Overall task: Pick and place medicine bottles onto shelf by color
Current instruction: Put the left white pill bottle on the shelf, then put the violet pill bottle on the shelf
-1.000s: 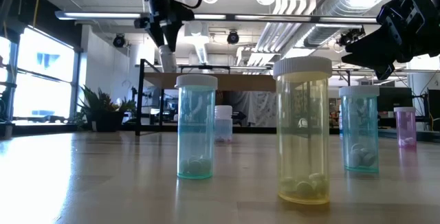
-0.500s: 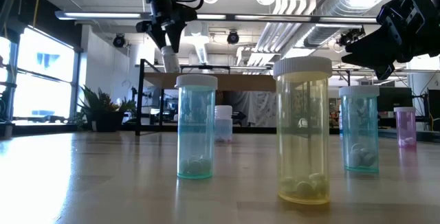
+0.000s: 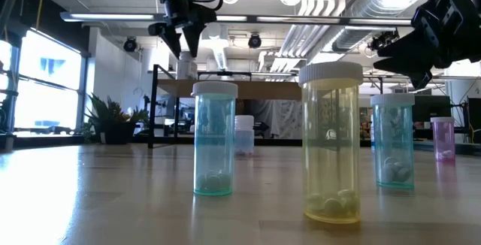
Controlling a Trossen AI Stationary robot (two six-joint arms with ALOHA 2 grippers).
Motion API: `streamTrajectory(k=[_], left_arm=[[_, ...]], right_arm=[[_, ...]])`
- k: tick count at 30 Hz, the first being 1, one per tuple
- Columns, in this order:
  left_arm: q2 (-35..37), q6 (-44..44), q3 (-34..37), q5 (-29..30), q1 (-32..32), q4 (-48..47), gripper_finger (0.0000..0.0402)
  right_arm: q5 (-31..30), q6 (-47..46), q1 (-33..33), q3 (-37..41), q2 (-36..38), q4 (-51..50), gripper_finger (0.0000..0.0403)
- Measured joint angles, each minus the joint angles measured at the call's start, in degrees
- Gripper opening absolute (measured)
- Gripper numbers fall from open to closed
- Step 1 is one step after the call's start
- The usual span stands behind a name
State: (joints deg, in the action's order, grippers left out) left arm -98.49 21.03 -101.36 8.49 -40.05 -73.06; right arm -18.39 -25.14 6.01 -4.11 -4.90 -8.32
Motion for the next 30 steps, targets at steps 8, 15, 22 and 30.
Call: streamTrajectory(k=[8,15,22,30], left_arm=[[2.52,-3.54,0.00,-0.54,0.09,0.04,0.0237],[6.07,-6.87,0.00,-0.29,1.41,0.22,0.0236],[9.41,-12.37,0.02,-0.41,7.12,3.91,0.0230],[14.22,-12.74,5.29,-5.41,14.18,13.23,0.0215]], right_arm=[[-0.02,-10.80,0.02,0.02,-0.01,0.07,0.0152],[-0.70,-11.06,0.02,0.02,-0.01,6.95,0.0152],[-0.38,-19.30,0.00,0.02,-0.03,10.04,0.0152],[0.55,-22.52,0.02,-4.34,-1.30,4.63,0.0152]])
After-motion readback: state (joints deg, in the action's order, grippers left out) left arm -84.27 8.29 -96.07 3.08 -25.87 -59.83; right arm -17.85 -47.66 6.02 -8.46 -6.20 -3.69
